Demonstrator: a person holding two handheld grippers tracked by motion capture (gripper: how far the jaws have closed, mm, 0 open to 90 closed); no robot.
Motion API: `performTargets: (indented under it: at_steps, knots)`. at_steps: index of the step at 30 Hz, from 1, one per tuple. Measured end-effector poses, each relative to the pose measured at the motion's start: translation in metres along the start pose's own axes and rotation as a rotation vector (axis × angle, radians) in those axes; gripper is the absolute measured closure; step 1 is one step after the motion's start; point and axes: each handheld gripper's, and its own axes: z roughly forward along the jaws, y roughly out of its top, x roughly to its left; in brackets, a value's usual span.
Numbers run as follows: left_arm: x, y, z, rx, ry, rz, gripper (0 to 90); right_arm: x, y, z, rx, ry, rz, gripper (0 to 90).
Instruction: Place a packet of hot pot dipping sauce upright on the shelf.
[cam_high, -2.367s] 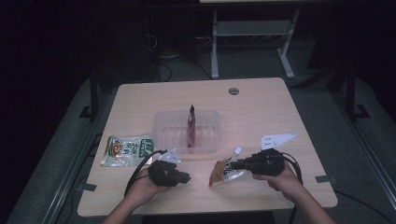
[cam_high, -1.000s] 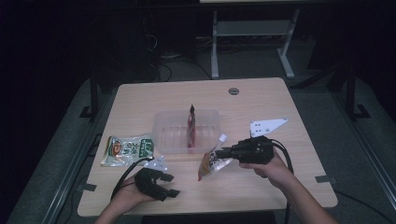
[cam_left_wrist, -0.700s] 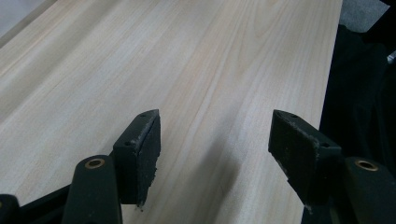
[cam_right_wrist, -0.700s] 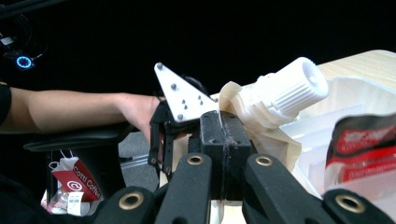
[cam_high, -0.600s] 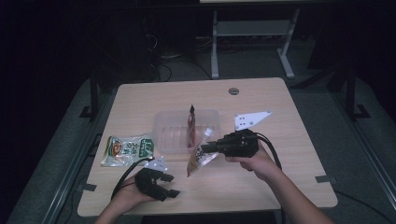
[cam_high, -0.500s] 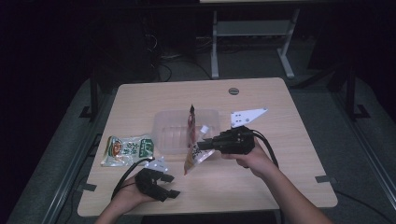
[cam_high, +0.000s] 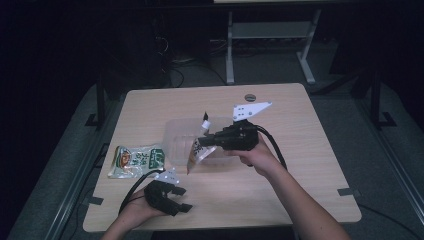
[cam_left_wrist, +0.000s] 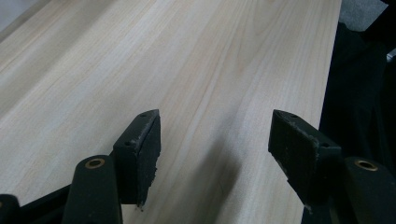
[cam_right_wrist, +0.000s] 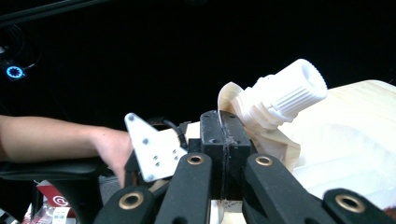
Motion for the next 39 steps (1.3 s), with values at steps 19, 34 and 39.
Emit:
performTargets:
  at_steps: [19, 34, 39]
  knots:
    - [0.003, 0.000, -0.001, 0.013, -0.001, 0.019, 34.0, -0.039, 0.015, 0.024, 0.038, -0.064, 0.033, 89.7]
    - [0.003, -0.001, 0.000, 0.012, -0.002, 0.013, 34.0, -0.061, 0.013, 0.030, 0.066, -0.106, 0.059, 89.7]
    - [0.003, -0.001, 0.000, 0.012, -0.003, 0.009, 34.0, -0.064, 0.015, 0.037, 0.070, -0.107, 0.060, 89.7]
